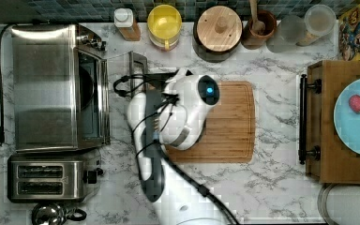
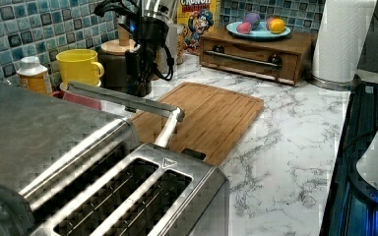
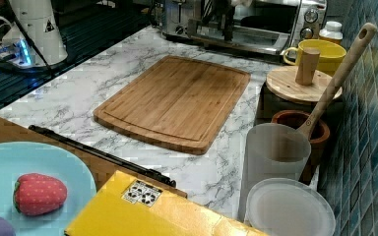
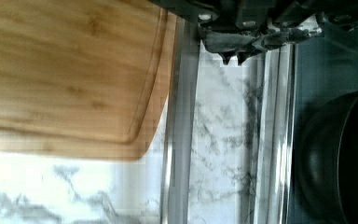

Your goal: Close the oven.

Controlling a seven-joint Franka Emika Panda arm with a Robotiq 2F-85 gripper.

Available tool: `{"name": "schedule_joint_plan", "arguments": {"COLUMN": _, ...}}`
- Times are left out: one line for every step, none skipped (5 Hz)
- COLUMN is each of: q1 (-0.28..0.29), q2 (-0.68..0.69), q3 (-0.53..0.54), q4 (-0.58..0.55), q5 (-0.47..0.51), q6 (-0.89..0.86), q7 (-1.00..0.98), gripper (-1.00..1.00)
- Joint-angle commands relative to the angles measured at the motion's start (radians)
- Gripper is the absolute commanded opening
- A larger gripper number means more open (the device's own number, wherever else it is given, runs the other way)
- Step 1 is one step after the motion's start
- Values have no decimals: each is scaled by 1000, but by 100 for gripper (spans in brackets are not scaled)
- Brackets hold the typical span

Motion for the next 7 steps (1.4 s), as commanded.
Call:
{"name": "schedule_joint_plan", "arguments": {"q1": 229, "q2": -105, "q3": 76, "q4": 138, "q5": -410, "q6": 51, "q7": 504, "gripper": -100}}
{"name": "schedule_joint_plan", "arguments": {"q1": 385, "q2": -124, "q3": -54, "q4": 184, "q5": -569, "q6": 10, "q7": 651, "gripper": -100}}
{"name": "schedule_joint_plan", "arguments": {"q1": 336, "q2": -131, "q3": 19, "q4": 182, "q5": -627, "q6": 18, "q7": 713, "gripper": -100}}
{"name": "schedule_joint_plan", "arguments": {"q1": 365, "q2": -165, "q3": 14, "q4": 173, "q5": -695, "q6": 33, "q7": 783, "gripper": -100}}
{"name": "schedule_joint_plan", "arguments": {"q1": 355, "q2": -223, "q3": 43, "q4": 128, "q5": -710, "q6": 92, "q7": 846, "gripper": -100}}
{"name": "schedule_joint_plan", "arguments": {"q1": 346, "q2": -241, "q3": 34, "q4": 131, "q5": -755, "q6": 96, "q7": 916, "gripper": -100}}
{"name": "schedule_joint_plan", "arguments": {"q1": 342, "q2": -248, "q3": 25, "q4": 140, "q5": -793, "q6": 86, "q7": 984, "gripper": -100}}
